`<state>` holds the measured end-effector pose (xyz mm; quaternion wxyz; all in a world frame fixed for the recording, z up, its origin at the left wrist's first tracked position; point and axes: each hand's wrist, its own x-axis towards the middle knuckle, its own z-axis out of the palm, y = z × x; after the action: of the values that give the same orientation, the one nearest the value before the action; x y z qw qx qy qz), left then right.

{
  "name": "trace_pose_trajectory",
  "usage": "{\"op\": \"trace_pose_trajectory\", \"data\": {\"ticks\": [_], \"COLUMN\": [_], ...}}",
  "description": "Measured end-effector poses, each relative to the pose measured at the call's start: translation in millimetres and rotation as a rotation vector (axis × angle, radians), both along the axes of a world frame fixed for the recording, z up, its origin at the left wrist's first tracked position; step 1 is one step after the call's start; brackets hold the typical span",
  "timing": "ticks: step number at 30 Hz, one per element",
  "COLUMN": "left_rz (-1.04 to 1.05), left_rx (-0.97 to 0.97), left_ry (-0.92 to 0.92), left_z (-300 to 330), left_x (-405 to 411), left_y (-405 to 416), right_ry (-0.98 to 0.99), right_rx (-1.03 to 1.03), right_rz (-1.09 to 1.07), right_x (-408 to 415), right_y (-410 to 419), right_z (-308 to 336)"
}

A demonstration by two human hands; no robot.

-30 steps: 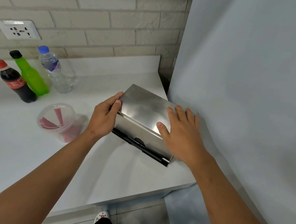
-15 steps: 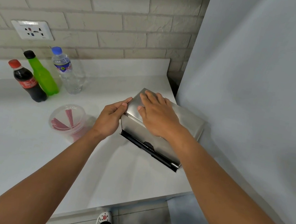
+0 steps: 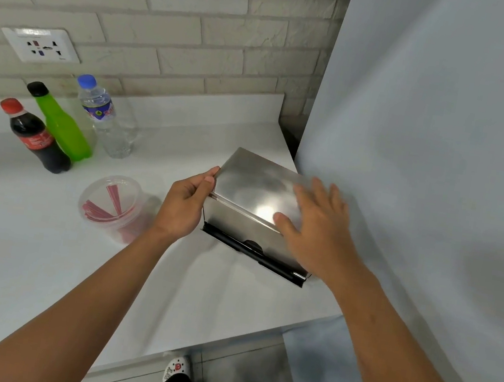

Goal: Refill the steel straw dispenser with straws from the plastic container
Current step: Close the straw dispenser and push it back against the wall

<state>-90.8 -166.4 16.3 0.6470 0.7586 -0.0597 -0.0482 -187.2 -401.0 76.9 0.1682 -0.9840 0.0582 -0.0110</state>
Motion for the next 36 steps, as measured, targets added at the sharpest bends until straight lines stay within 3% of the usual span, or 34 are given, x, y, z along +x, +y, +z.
{"op": "trace_pose_trajectory", "data": {"ticks": [3, 7, 13, 24, 27, 31, 36], "left_rz": [0.017, 0.047, 0.134, 0.295, 0.225, 0.128, 0.04], "left_rx": [0.028, 0.02, -0.004, 0.068, 0.132, 0.42, 0.508], "left_ry": [-0.02, -0.019, -0.03, -0.037, -0.121, -0.255, -0.231], "left_z": [-1, -4, -5, -9, -4, 4, 5], "left_x": [-6, -15, -37, -86, -91, -84, -76], "left_y": [1, 2, 4, 6, 7, 7, -8], "right_ry": [0.031, 0.087, 0.009, -0.028, 0.007, -0.057, -0.138], "right_rx": [0.223, 0.451, 0.486, 0.338, 0.263, 0.102, -0.016], "right_rz": [-0.18, -0.202, -0.173, 0.026, 0.069, 0.128, 0.133], "right_x": [-30, -40, -24, 16, 19, 12, 12], "right_y": [-21, -27, -14, -34, -39, -26, -13], "right_z": [-8, -19, -29, -32, -29, -30, -41]}}
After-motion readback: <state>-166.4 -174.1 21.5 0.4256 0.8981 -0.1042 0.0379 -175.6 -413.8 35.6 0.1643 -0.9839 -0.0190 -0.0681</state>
